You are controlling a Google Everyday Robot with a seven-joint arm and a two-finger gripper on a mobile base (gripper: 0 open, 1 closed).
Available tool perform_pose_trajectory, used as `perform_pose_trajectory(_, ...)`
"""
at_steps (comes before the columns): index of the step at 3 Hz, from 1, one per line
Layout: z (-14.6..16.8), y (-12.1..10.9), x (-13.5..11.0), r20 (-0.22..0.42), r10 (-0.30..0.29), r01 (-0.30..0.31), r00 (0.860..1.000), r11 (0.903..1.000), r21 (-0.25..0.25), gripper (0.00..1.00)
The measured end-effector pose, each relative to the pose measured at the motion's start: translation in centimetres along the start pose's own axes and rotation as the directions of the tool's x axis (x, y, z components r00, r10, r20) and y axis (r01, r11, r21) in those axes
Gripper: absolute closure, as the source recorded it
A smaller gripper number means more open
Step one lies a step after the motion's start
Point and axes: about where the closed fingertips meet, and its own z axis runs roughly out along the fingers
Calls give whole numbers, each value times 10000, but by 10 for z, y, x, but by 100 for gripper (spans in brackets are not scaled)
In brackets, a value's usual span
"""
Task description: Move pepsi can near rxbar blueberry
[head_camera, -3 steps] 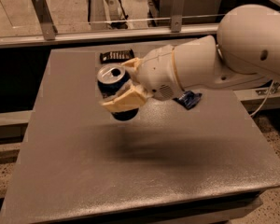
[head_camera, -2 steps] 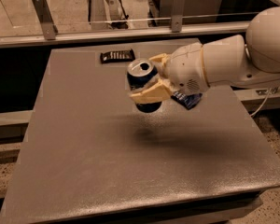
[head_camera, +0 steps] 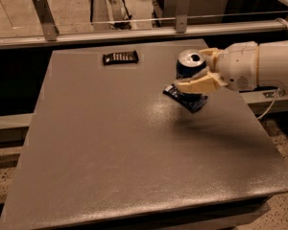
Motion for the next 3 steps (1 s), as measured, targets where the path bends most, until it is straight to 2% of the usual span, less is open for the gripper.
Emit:
perform_pose_trajectory(1, -42, -24, 16, 327, 211, -239, 9992, 9957, 894, 100)
perform_pose_trajectory(2, -56, -28, 35, 490, 541, -594, 9973, 9917, 1144, 100)
perform_pose_trajectory(3, -58, -29, 57, 525, 881, -935, 9947, 9894, 1111, 100)
